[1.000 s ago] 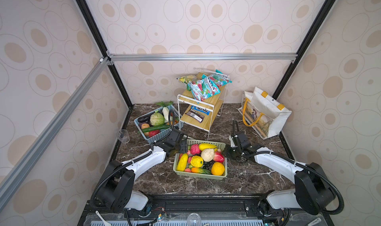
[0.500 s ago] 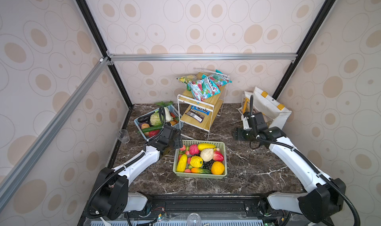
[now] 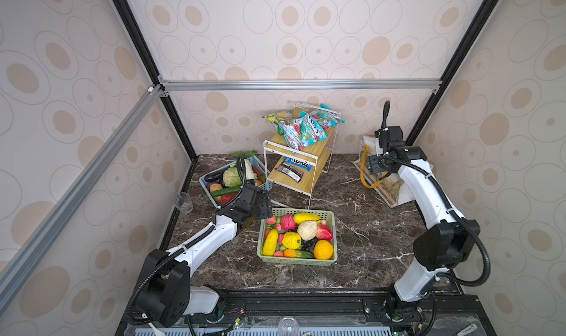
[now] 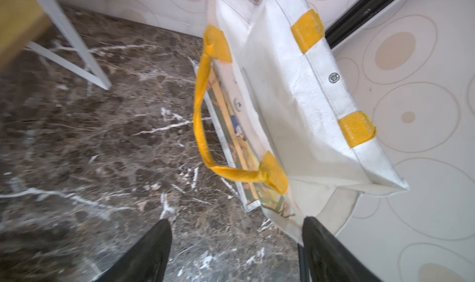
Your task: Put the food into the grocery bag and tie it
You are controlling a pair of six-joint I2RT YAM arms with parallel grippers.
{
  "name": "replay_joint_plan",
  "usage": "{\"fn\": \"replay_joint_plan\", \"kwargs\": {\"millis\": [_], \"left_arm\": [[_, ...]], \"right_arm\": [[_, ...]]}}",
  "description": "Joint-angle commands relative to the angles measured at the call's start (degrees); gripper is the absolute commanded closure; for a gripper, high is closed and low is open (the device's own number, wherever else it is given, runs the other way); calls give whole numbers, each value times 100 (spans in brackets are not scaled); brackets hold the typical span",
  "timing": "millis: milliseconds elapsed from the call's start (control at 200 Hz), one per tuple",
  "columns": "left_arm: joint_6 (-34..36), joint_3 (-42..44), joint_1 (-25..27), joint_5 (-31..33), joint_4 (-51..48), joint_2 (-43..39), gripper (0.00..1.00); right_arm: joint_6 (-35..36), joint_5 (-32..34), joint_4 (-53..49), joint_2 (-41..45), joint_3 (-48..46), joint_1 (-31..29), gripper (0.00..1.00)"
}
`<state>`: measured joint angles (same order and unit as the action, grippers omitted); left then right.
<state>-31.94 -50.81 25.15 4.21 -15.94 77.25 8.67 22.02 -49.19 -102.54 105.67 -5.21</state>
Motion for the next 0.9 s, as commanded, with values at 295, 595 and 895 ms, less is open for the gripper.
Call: {"fn": "replay_joint_plan", "kwargs": {"millis": [295,595,895], "left_arm": [[204,-451,-45,-166,43,422,15],[328,-572,-93,-190,29,508,15],[338,-540,-151,-236,82,441,15]], "right_arm": [[614,197,40,-1230,715,475,18],[655,294,-17,-1788,1153,504,50],[367,-156,-675,-1406,1084,413,88]]}}
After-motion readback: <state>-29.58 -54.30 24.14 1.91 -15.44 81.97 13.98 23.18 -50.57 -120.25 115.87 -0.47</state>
